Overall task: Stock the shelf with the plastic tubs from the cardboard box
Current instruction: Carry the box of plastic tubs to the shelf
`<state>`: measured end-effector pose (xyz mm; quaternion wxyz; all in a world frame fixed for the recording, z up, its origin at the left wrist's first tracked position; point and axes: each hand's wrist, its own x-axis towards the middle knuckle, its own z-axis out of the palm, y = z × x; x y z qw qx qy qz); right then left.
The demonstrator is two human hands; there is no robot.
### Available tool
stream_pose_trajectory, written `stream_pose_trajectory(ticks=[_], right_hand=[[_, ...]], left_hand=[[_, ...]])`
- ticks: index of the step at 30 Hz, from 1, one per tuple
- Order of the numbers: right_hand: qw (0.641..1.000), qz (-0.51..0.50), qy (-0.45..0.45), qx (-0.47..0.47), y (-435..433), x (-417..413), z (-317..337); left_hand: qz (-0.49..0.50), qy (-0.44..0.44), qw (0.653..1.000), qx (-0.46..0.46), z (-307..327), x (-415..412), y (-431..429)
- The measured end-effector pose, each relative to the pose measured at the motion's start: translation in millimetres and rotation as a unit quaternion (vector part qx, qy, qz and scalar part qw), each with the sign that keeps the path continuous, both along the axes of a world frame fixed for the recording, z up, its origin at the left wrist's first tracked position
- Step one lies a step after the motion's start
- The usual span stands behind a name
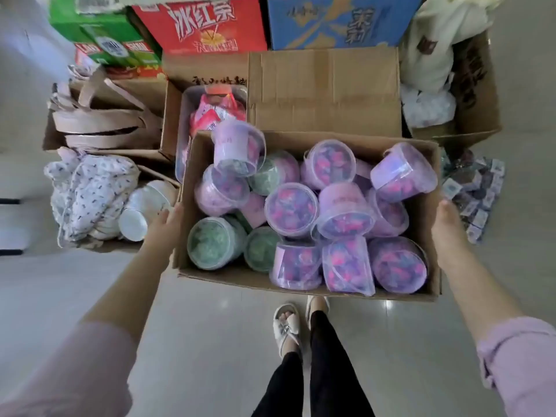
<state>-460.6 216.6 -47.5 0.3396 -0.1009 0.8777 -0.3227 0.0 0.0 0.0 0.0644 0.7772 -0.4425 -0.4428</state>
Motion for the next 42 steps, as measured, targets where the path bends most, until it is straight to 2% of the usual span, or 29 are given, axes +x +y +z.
stream_pose_trajectory(ticks=[3,7,12,19,27,35,42], right_hand=[[0.995,0.063,0.065,0.047,5,-4,-4],[0.985,0.116,0.061,0.11,3,-16,-9],[0.976,0.124,0.101,0.147,1,-19,-19],[0.958,0.099,0.203,0.178,-3,-15,-24],[0.942,0.132,0.236,0.197,18,-16,-18],[0.939,0.086,0.232,0.238,88,8,41],[0.95,-0.015,0.225,0.217,187,23,183]], left_hand=[[-0.032,-0.047,0.998,0.004,-20,-4,-6],[-0.032,-0.074,0.997,0.014,-40,0,-12],[-0.056,-0.113,0.992,0.009,-55,-8,-19],[-0.108,-0.193,0.975,-0.029,-60,-15,-14],[-0.176,-0.296,0.935,-0.089,-45,-20,10],[-0.223,-0.291,0.92,-0.136,15,-16,34],[-0.302,-0.235,0.9,-0.207,147,-44,85]])
